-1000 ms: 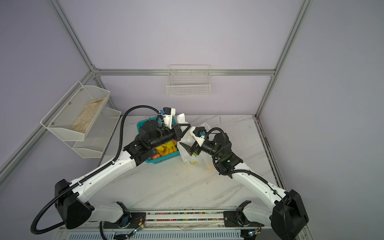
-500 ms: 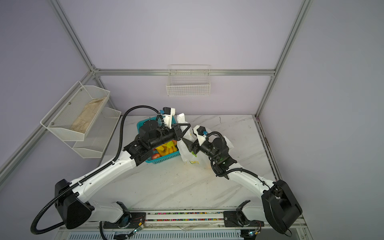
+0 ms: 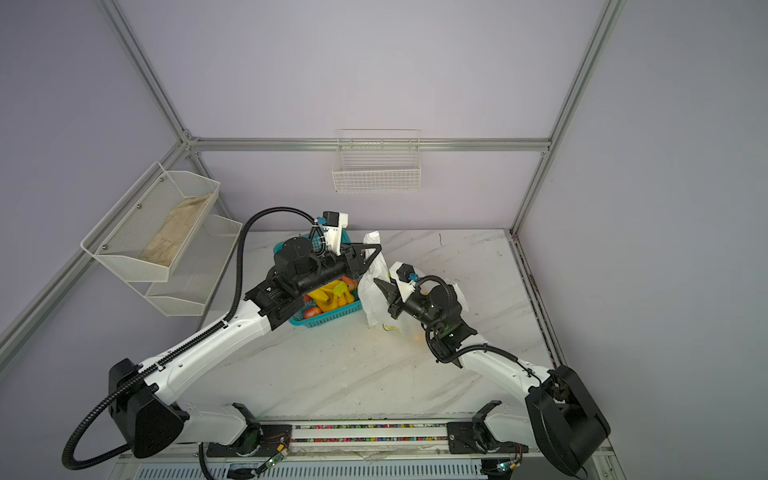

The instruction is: Place the fake fruits into the plastic bag and tie a complex knot

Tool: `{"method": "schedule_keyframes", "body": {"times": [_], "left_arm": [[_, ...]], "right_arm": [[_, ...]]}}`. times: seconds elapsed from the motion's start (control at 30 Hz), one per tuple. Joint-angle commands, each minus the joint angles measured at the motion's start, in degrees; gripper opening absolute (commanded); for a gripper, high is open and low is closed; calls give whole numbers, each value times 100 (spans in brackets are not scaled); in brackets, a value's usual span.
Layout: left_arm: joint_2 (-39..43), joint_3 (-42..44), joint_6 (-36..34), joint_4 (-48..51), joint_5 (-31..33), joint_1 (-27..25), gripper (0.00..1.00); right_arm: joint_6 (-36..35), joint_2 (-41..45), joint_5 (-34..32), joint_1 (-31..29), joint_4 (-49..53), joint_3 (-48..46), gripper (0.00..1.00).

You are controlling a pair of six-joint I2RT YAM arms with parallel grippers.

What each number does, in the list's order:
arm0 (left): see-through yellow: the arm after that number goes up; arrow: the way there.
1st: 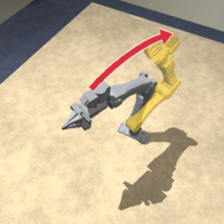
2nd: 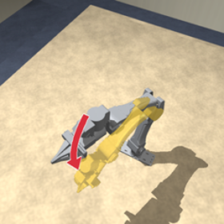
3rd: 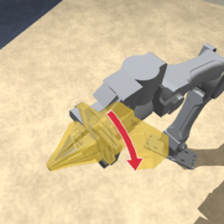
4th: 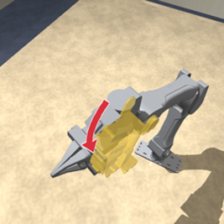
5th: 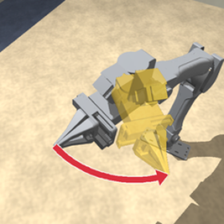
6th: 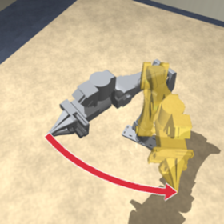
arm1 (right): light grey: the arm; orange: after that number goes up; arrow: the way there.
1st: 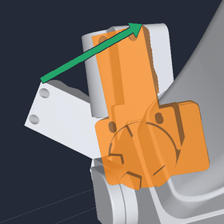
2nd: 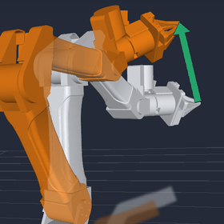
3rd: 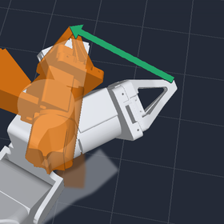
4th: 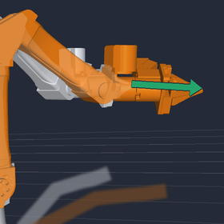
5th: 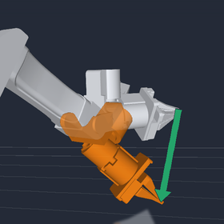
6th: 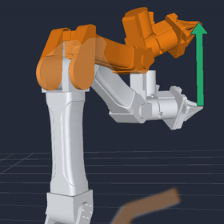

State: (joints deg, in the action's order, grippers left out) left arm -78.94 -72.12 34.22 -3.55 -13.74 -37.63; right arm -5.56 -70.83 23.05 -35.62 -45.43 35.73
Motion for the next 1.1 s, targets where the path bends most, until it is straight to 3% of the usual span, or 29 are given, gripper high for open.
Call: {"method": "schedule_keyframes", "body": {"times": [0.0, 0.17, 0.3, 0.63, 0.73, 0.97, 1.07], "left_arm": [[122, -302, -423, -131, -427, 115, 45], [-63, -663, -687, 126, -734, 136, 54], [-156, -815, -671, 83, -891, 135, 51], [-372, -815, -706, -166, -949, 144, 14], [-302, -648, -590, -306, -890, 137, 0], [-261, -245, -179, -615, -757, 133, 0], [-262, -172, -62, -686, -737, 117, 0]], "right_arm": [[-231, 154, 242, 11, 15, -3, 10], [-323, 113, 325, 19, 128, 36, 9], [-366, 59, 349, 17, 225, 83, 9], [-472, 123, 273, 20, 703, 191, 14], [-455, 151, 192, 20, 944, 288, 25], [121, 282, -146, 11, 962, 339, 69], [394, 371, -406, -37, 828, 338, 80]]}}
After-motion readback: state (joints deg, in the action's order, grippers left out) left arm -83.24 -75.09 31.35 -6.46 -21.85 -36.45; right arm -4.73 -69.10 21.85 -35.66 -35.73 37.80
